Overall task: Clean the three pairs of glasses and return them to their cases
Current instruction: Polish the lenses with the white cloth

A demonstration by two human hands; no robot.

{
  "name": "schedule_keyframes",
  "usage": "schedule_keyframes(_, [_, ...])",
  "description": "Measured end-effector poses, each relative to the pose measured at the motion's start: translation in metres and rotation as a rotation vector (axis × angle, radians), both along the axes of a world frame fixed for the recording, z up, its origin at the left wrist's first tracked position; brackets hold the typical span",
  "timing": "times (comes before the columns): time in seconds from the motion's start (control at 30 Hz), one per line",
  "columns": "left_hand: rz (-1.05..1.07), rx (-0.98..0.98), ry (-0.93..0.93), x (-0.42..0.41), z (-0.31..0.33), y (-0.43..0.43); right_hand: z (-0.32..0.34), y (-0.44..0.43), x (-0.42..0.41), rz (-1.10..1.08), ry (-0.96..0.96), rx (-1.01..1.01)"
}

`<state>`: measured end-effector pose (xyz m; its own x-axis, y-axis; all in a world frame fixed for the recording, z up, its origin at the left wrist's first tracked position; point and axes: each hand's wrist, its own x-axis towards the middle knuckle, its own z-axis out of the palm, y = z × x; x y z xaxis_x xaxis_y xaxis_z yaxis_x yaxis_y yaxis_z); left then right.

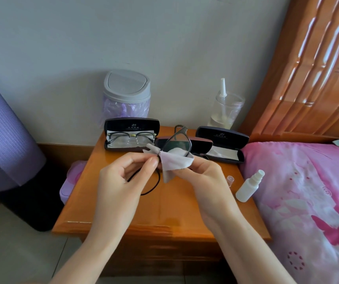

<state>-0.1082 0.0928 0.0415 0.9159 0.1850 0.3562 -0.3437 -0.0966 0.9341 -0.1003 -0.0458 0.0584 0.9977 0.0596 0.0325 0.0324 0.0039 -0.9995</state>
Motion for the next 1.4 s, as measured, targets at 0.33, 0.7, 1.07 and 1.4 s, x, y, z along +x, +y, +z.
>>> schedule_keyframes(0.33, [-0.050,0.045,-0.008,0.001,0.002,0.000,0.001,-0.019,0.010,-0.132,0.052,0.005])
schedule_keyframes(0.7, [-0.092,0.029,0.015,-0.002,0.000,-0.004,-0.004,0.008,0.002,-0.077,0.041,0.083])
schedule_keyframes(1.07, [-0.076,-0.002,0.035,-0.001,0.002,-0.002,-0.002,-0.007,0.000,-0.041,-0.049,-0.079])
schedule_keyframes(1.4, [-0.097,0.047,0.009,0.002,0.001,-0.001,-0.008,-0.007,-0.001,-0.083,0.028,0.047])
